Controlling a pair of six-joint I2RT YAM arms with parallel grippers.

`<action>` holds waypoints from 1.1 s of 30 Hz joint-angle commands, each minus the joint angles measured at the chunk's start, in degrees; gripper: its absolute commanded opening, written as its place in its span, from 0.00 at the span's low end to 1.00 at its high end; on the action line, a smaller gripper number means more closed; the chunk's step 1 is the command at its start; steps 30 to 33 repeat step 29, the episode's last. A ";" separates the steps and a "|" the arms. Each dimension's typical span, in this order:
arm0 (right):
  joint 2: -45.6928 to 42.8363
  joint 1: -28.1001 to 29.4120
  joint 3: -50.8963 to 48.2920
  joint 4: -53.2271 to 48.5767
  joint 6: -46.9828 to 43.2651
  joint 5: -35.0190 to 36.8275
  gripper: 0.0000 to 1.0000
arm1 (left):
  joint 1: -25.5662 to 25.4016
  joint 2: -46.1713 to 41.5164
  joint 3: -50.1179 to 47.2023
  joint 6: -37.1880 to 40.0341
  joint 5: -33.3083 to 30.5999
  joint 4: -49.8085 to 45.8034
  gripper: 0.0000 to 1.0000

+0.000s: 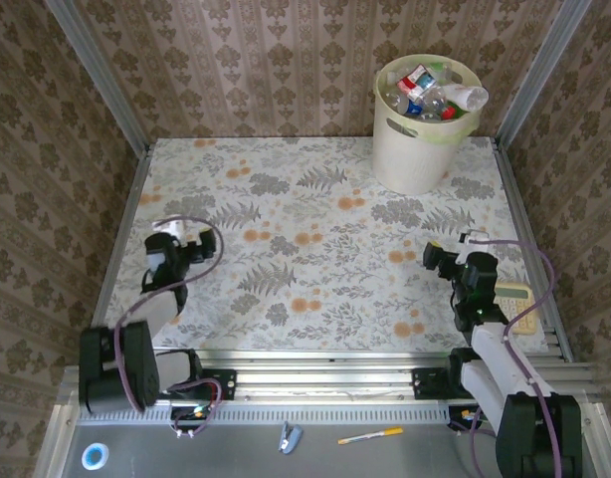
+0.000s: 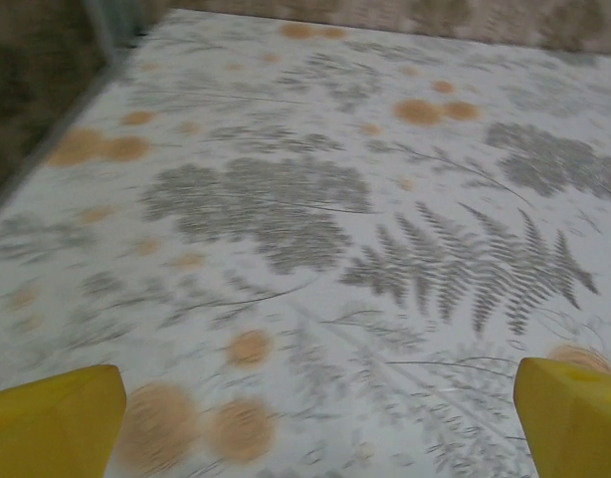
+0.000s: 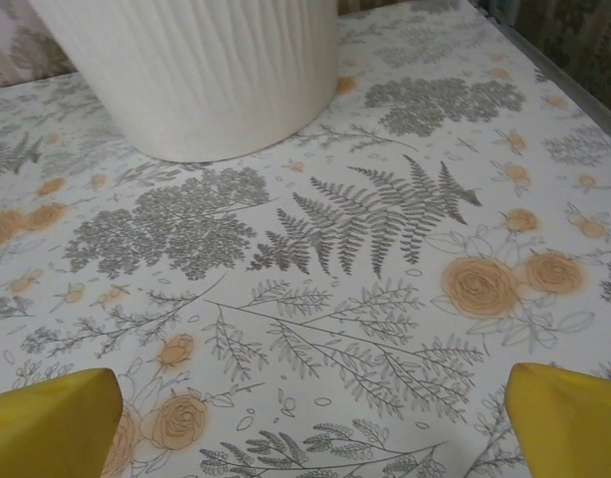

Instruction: Throw the plastic bottles in the bin

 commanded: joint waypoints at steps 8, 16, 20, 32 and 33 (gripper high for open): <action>28.08 -0.26 2.66 38.22 -3.50 -10.66 1.00 | -1.55 16.45 1.59 8.43 3.28 20.10 1.00; 40.58 4.12 12.70 29.20 -5.00 -0.84 1.00 | -0.36 17.11 2.68 7.48 4.44 19.75 1.00; 40.63 5.76 12.63 29.39 -4.83 5.62 1.00 | -0.47 17.07 2.60 7.57 4.07 19.87 1.00; 40.61 5.79 12.27 30.09 -4.52 6.29 1.00 | -0.61 16.95 2.35 7.57 3.92 20.26 1.00; 40.61 5.79 12.27 30.09 -4.52 6.29 1.00 | -0.61 16.95 2.35 7.57 3.92 20.26 1.00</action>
